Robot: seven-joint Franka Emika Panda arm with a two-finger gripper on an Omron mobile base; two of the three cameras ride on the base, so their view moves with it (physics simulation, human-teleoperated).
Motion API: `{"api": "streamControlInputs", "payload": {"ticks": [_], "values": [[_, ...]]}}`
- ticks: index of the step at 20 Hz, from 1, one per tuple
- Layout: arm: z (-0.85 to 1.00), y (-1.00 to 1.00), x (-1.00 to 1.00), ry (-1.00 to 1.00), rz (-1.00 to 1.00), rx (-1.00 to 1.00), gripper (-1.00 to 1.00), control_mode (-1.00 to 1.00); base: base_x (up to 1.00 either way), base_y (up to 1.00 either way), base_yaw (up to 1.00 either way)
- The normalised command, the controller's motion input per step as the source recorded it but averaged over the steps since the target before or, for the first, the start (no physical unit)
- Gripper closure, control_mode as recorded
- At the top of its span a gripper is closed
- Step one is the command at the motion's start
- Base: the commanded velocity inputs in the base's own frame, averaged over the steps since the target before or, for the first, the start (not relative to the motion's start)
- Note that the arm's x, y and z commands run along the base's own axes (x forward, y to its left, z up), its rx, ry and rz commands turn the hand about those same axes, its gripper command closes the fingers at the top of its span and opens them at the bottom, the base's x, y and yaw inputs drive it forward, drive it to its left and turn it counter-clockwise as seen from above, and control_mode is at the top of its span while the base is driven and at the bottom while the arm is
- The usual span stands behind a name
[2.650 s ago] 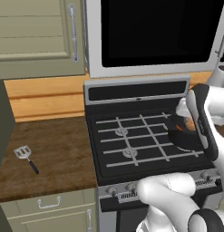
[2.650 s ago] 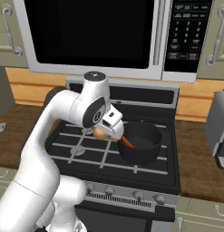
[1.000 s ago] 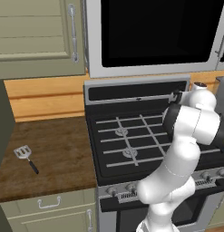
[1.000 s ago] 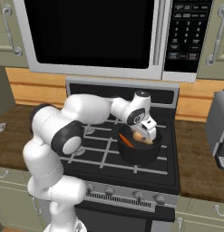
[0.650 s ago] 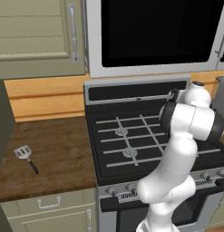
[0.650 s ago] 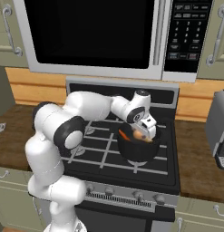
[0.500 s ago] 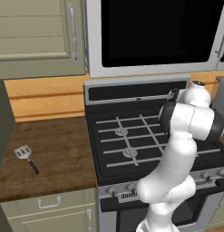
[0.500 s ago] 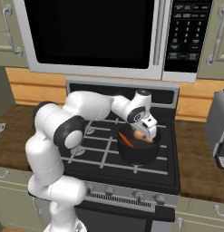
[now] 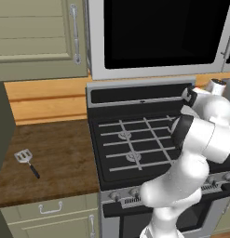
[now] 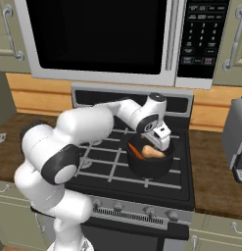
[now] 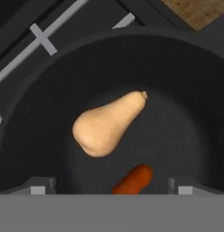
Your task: Put the squash and carrot in the pot. Retrieve the spatula and lightly stir the vegetables in the pot.
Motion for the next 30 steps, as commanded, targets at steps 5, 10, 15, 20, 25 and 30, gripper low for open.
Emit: {"api": "streamControlInputs", "payload": {"ticks": [5, 10, 15, 20, 25, 30], "values": [[0.66, 0.92, -1.00, -0.12, -0.01, 0.00, -1.00, -1.00, 0.00, 0.00, 0.00], [0.30, 1.00, -0.99, -0.05, 0.03, 0.00, -1.00, -1.00, 0.00, 0.00, 0.00], [0.65, 1.00, -0.92, -0.01, 0.04, -0.03, -1.00, -1.00, 0.00, 0.00, 0.00], [0.18, 1.00, -0.27, 0.07, 0.24, -0.06, -1.00, -1.00, 0.00, 0.00, 0.00], [0.00, 1.00, 0.00, 0.17, 0.47, -0.05, -1.00, -1.00, 0.00, 0.00, 0.00], [0.00, 1.00, 0.06, 0.13, 0.49, -0.03, -1.00, -1.00, 0.00, 0.00, 0.00]]}}
